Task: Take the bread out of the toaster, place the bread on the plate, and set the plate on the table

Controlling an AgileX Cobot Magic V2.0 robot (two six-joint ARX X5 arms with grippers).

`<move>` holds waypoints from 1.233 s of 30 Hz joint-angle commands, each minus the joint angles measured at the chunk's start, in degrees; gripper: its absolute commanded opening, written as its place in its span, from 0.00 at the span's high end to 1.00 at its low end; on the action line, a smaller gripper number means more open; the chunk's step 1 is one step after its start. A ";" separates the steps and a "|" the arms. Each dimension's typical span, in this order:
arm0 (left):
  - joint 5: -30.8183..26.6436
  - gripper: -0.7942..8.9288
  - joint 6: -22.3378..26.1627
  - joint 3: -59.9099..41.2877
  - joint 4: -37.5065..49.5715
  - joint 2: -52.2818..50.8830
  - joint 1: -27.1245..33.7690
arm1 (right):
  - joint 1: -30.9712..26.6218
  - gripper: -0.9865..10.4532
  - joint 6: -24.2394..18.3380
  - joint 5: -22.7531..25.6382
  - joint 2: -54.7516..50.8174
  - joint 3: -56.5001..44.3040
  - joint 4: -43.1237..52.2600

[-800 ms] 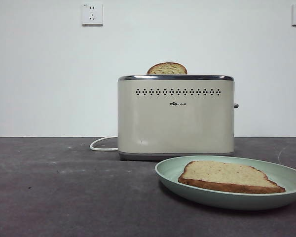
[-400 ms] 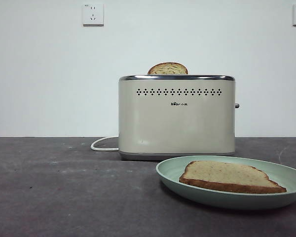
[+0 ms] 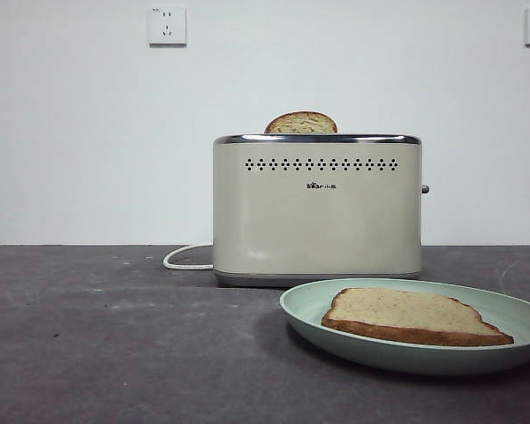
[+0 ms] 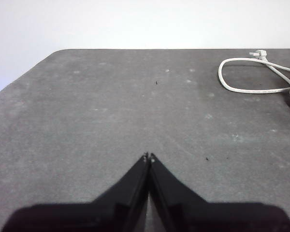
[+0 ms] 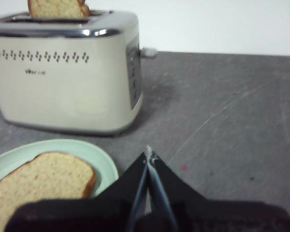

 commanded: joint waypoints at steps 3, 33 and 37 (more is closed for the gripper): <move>-0.20 0.92 -0.59 -0.70 0.48 -0.15 0.20 | 0.90 0.91 2.86 0.20 -3.04 -3.63 1.40; -0.22 0.92 -0.59 -0.70 0.48 -0.15 0.20 | 1.51 0.91 4.85 0.24 -5.22 -5.73 1.16; -0.22 0.92 -0.59 -0.70 0.48 -0.15 0.20 | 1.51 0.91 4.85 0.24 -5.22 -5.73 1.16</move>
